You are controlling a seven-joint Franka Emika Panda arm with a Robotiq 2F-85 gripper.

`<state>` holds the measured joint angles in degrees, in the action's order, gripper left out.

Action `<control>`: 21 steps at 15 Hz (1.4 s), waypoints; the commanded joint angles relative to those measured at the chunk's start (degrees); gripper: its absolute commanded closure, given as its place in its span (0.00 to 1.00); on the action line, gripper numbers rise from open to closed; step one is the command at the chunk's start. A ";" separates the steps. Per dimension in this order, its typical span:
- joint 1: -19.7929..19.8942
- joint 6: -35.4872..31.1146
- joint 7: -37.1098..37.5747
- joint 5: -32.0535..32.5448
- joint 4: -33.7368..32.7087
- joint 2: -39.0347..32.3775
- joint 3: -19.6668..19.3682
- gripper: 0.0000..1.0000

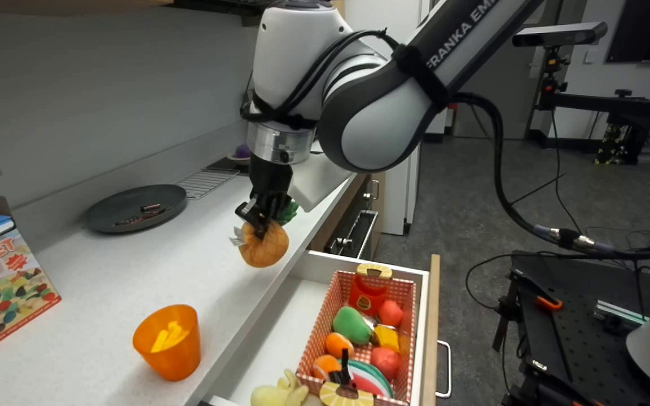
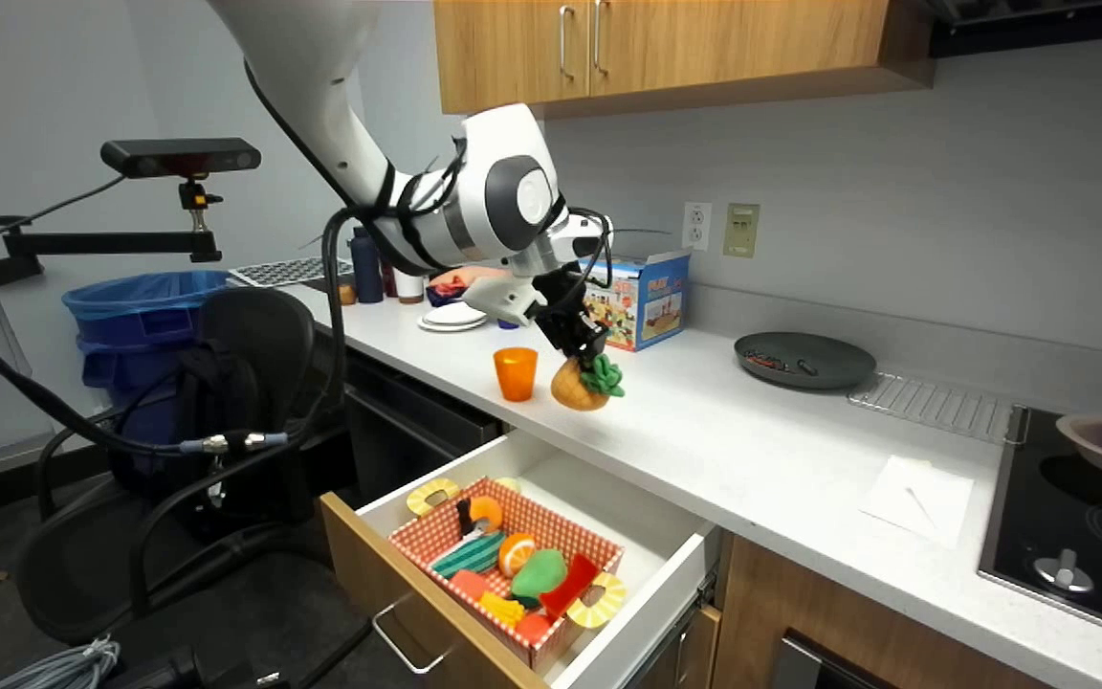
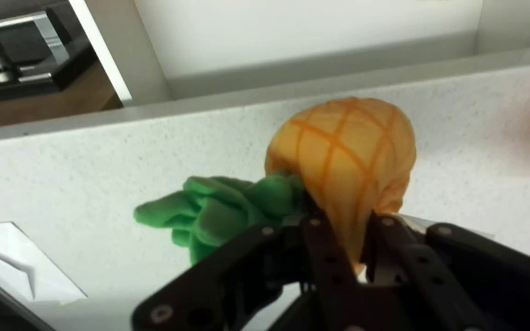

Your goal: Open the drawer and remove the pineapple plushie from the drawer

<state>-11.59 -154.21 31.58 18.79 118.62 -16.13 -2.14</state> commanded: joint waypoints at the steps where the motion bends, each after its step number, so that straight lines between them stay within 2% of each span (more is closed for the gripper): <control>1: -0.27 -9.76 0.53 2.86 -5.57 -7.37 -4.35 0.96; 3: -0.08 -14.34 -1.65 0.16 -8.16 -11.02 -6.10 0.96; 7: 4.87 -18.06 -1.94 -2.39 -12.90 -16.84 -2.19 0.96; 8: 3.41 -18.42 -5.58 -7.42 -13.54 -17.81 -3.56 0.96; 11: 4.43 -17.62 -9.83 -12.94 -15.47 -19.56 -2.25 0.96; 12: 4.88 -17.31 -11.33 -14.47 -15.85 -19.79 -1.48 0.59; 14: 5.52 -16.76 -13.76 -16.79 -16.18 -19.80 -0.16 0.51; 20: 4.08 -16.13 -16.68 -18.61 -15.51 -18.27 1.54 0.04; 21: 3.84 -16.14 -16.84 -18.57 -15.09 -17.74 1.74 0.01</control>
<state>-7.45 -171.63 17.69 2.24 103.75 -35.08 -1.44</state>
